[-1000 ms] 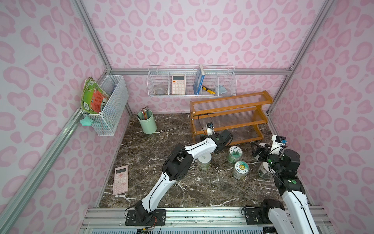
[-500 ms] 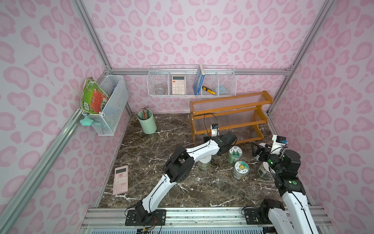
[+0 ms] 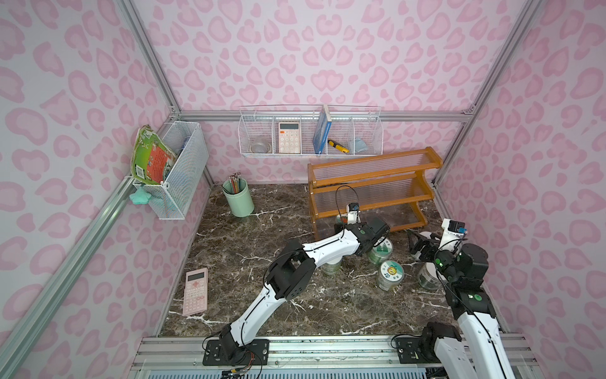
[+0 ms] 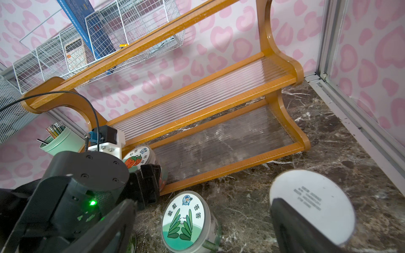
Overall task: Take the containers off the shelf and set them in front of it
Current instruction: 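Pick up a container from the shelf, then place the container at the center of the board.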
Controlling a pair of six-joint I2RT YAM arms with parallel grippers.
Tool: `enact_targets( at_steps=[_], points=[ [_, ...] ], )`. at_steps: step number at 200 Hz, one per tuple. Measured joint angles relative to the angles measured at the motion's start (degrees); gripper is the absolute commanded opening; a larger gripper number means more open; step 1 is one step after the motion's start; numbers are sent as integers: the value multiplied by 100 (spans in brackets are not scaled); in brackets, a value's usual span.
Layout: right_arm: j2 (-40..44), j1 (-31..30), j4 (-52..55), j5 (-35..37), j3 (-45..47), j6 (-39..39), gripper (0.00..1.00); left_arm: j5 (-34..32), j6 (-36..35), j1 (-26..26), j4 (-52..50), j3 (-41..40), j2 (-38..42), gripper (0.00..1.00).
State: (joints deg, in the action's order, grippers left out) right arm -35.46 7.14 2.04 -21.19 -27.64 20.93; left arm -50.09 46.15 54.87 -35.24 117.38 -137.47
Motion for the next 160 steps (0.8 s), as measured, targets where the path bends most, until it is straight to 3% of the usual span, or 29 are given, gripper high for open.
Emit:
enact_targets(
  at_steps=[61,160],
  points=[
    [94,0,138,63,-20,-15,99,-11,28,326,-44,-260,332,74],
    [267,39,297,313,-39,-11,99,28,37,1005,-42,-1508,1515,74]
  ],
)
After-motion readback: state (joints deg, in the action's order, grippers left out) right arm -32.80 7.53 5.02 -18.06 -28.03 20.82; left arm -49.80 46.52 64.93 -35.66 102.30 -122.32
